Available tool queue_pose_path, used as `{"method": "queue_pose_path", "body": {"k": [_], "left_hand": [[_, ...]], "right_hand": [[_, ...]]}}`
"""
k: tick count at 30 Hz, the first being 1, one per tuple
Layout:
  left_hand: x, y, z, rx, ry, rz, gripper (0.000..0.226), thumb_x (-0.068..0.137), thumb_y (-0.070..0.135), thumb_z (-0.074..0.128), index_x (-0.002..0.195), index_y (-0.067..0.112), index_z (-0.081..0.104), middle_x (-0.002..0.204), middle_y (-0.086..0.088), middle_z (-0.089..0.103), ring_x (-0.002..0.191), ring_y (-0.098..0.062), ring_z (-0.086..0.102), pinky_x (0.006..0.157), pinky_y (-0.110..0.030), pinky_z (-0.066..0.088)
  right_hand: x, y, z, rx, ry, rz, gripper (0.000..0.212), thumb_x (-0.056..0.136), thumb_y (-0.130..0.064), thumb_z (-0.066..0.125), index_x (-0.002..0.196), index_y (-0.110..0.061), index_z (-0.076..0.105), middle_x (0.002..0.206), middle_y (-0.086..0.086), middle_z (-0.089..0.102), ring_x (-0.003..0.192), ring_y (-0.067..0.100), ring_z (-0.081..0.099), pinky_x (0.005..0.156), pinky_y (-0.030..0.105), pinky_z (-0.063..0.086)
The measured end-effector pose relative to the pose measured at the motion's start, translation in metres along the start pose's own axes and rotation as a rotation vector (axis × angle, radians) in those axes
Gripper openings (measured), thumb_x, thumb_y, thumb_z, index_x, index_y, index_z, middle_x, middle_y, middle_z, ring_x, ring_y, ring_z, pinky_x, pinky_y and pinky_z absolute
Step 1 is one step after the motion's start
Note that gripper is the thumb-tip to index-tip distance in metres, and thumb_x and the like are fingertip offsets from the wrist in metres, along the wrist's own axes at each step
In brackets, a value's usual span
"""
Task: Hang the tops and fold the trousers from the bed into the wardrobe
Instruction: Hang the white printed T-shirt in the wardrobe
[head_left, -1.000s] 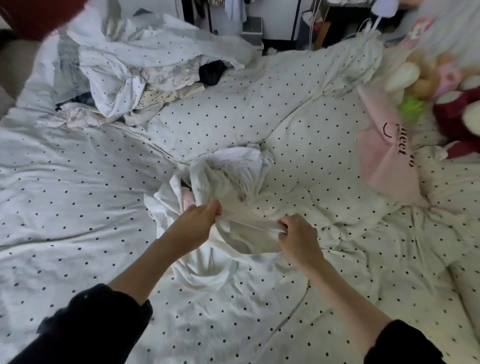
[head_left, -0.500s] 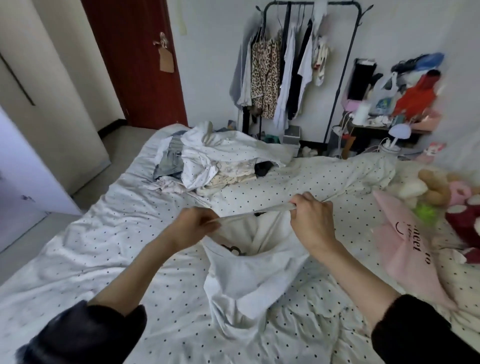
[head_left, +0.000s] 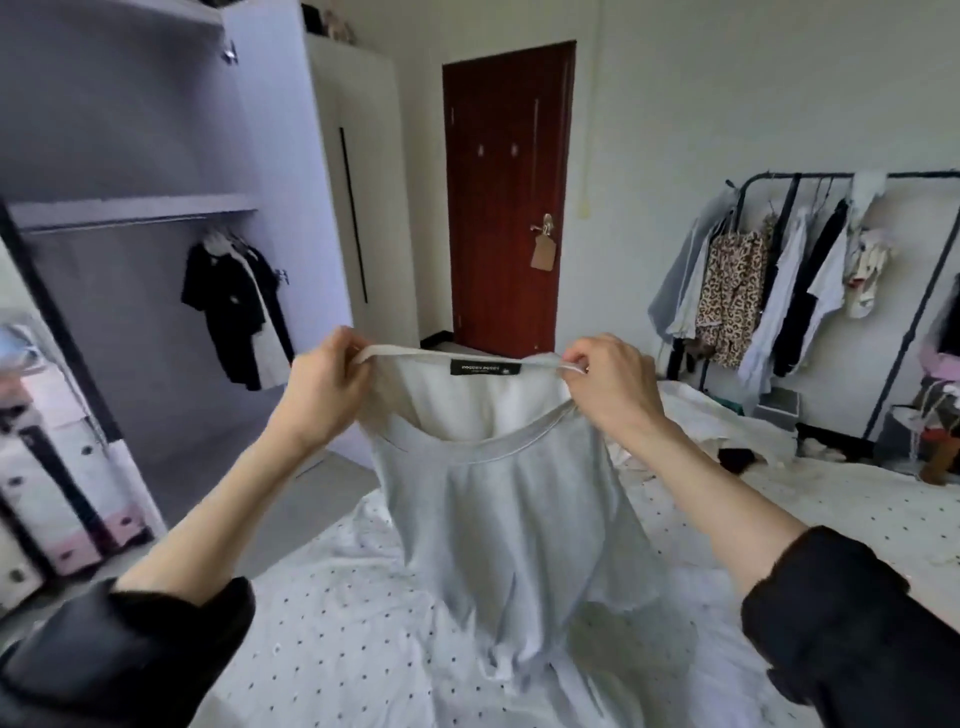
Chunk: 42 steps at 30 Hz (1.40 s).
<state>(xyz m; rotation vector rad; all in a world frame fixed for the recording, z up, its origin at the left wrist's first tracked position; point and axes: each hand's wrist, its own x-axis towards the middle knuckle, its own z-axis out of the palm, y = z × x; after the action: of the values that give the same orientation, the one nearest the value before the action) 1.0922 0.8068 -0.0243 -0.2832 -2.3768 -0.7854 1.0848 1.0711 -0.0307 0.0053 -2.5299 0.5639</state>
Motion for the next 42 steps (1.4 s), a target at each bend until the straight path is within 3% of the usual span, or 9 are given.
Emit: {"method": "queue_pose_path", "body": {"k": [3, 11, 18, 20, 27, 30, 35, 38, 42], "left_hand": [[-0.005, -0.044, -0.075, 0.035, 0.131, -0.017, 0.016, 0.090, 0.008, 0.048, 0.103, 0.004, 0.057, 0.091, -0.002, 0.059, 0.081, -0.020, 0.050, 0.065, -0.018, 0.029], [-0.018, -0.147, -0.173, 0.149, 0.269, -0.154, 0.007, 0.090, 0.013, 0.050, 0.094, 0.015, 0.055, 0.080, 0.005, 0.055, 0.082, -0.019, 0.049, 0.067, -0.022, 0.029], [0.004, -0.259, -0.232, 0.290, 0.358, -0.266, 0.011, 0.087, 0.008, 0.056, 0.097, 0.007, 0.061, 0.067, 0.002, 0.048, 0.073, -0.023, 0.045, 0.059, -0.026, 0.025], [0.020, -0.294, -0.246, 0.314, 0.397, -0.300, 0.010, 0.087, 0.008, 0.055, 0.096, 0.010, 0.061, 0.066, 0.005, 0.048, 0.073, -0.022, 0.045, 0.056, -0.018, 0.032], [0.077, -0.400, -0.291, 0.363, 0.486, -0.335, 0.013, 0.087, 0.009, 0.057, 0.098, 0.006, 0.062, 0.072, -0.001, 0.053, 0.075, -0.020, 0.047, 0.057, -0.020, 0.030], [0.096, -0.454, -0.299, 0.426, 0.429, -0.350, 0.014, 0.086, 0.007, 0.056, 0.099, 0.007, 0.062, 0.078, -0.004, 0.055, 0.076, -0.021, 0.048, 0.064, -0.023, 0.027], [0.125, -0.573, -0.288, 0.405, 0.267, -0.455, 0.016, 0.088, 0.009, 0.053, 0.099, 0.000, 0.060, 0.086, -0.013, 0.062, 0.085, -0.034, 0.058, 0.067, -0.028, 0.029], [0.143, -0.641, -0.279, 0.308, 0.193, -0.465, 0.024, 0.090, 0.021, 0.049, 0.099, 0.002, 0.059, 0.086, -0.011, 0.061, 0.081, -0.030, 0.054, 0.066, -0.028, 0.030], [0.167, -0.704, -0.267, 0.186, -0.011, -0.449, 0.008, 0.092, 0.013, 0.049, 0.085, 0.016, 0.052, 0.081, -0.003, 0.054, 0.076, -0.020, 0.047, 0.061, -0.026, 0.027]], "right_hand": [[0.007, -0.081, 0.020, 0.176, -0.007, -0.027, 0.014, 0.088, -0.018, 0.057, 0.093, -0.021, 0.070, 0.101, 0.007, 0.066, 0.098, 0.030, 0.059, 0.088, 0.040, 0.046], [0.025, -0.224, 0.089, 0.446, -0.086, -0.140, 0.014, 0.090, -0.019, 0.057, 0.093, -0.014, 0.070, 0.095, 0.005, 0.070, 0.095, 0.026, 0.061, 0.082, 0.036, 0.047], [0.073, -0.346, 0.192, 0.643, -0.247, -0.198, 0.008, 0.090, -0.023, 0.058, 0.083, -0.020, 0.062, 0.082, -0.003, 0.061, 0.097, 0.024, 0.059, 0.078, 0.029, 0.042], [0.096, -0.384, 0.227, 0.700, -0.285, -0.234, 0.008, 0.090, -0.023, 0.057, 0.084, -0.019, 0.061, 0.080, -0.006, 0.058, 0.097, 0.023, 0.058, 0.080, 0.030, 0.044], [0.166, -0.494, 0.301, 0.746, -0.231, -0.378, 0.011, 0.091, -0.024, 0.056, 0.094, -0.014, 0.062, 0.080, -0.008, 0.057, 0.083, 0.014, 0.052, 0.075, 0.027, 0.040], [0.190, -0.530, 0.341, 0.676, -0.213, -0.438, 0.009, 0.091, -0.019, 0.057, 0.094, -0.012, 0.063, 0.092, -0.001, 0.064, 0.087, 0.018, 0.055, 0.079, 0.030, 0.043], [0.221, -0.569, 0.429, 0.244, -0.293, -0.577, 0.015, 0.092, -0.010, 0.049, 0.097, -0.016, 0.061, 0.102, 0.001, 0.062, 0.099, 0.023, 0.057, 0.091, 0.037, 0.036], [0.234, -0.587, 0.480, 0.208, -0.386, -0.460, 0.020, 0.087, -0.003, 0.046, 0.089, -0.019, 0.058, 0.096, 0.000, 0.061, 0.097, 0.024, 0.055, 0.089, 0.036, 0.039], [0.250, -0.601, 0.528, 0.382, -0.550, -0.219, 0.018, 0.086, -0.005, 0.047, 0.086, -0.016, 0.061, 0.089, -0.003, 0.059, 0.096, 0.019, 0.054, 0.078, 0.028, 0.045]]}}
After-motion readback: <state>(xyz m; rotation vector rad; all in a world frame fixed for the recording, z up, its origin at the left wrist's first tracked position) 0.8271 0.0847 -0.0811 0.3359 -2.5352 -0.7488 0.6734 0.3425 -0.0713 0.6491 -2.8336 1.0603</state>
